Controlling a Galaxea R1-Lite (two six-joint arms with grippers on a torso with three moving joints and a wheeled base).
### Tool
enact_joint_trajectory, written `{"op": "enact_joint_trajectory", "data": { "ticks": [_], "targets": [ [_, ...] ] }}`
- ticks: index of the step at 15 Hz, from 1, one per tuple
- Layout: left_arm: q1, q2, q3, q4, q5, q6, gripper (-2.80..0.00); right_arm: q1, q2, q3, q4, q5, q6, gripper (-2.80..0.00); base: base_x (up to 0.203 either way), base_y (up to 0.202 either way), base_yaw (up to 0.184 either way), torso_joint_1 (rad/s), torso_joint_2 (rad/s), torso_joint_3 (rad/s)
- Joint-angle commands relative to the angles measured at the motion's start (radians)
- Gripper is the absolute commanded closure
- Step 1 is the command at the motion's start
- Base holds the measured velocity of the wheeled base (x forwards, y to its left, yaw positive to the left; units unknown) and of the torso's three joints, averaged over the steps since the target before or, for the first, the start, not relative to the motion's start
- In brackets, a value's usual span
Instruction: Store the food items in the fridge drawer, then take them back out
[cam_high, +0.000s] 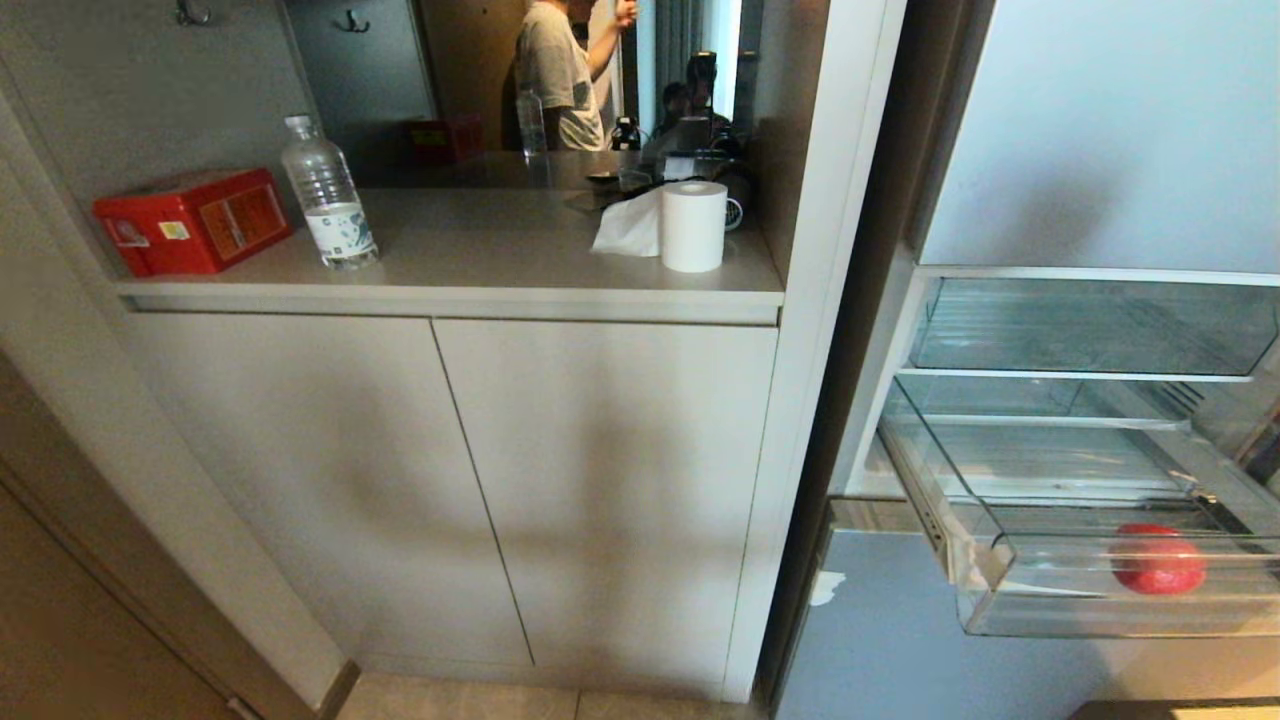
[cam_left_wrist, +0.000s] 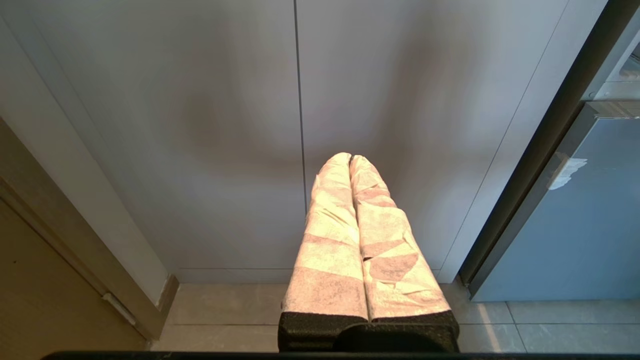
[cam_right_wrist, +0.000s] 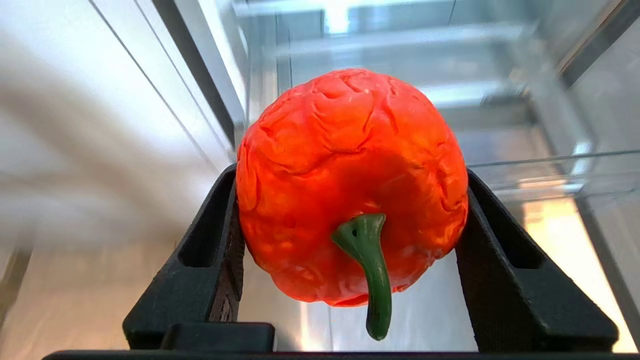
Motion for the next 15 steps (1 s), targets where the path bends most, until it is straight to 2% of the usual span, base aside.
{"op": "enact_joint_trajectory", "data": {
  "ticks": [1,5,7,12,15],
  "targets": [
    [0.0,0.001,0.002,0.0,0.0,0.0,0.0,0.001,-0.231,0.125,-0.072,0.003,-0.004,0.0,0.0,0.0,0.0,0.0,0.0,0.0],
    [0.0,0.001,0.002,0.0,0.0,0.0,0.0,0.011,-0.472,0.271,-0.107,0.009,-0.011,0.0,0.0,0.0,0.0,0.0,0.0,0.0],
    [0.0,0.001,0.002,0.0,0.0,0.0,0.0,0.071,-0.538,0.421,-0.142,-0.012,-0.024,0.0,0.0,0.0,0.0,0.0,0.0,0.0],
    [0.0,0.001,0.002,0.0,0.0,0.0,0.0,0.126,-0.644,0.814,-0.306,-0.097,-0.178,0.0,0.0,0.0,0.0,0.0,0.0,0.0],
    [0.0,0.001,0.002,0.0,0.0,0.0,0.0,0.144,-0.657,0.834,-0.251,-0.118,-0.196,0.0,0.0,0.0,0.0,0.0,0.0,0.0]
  ]
}}
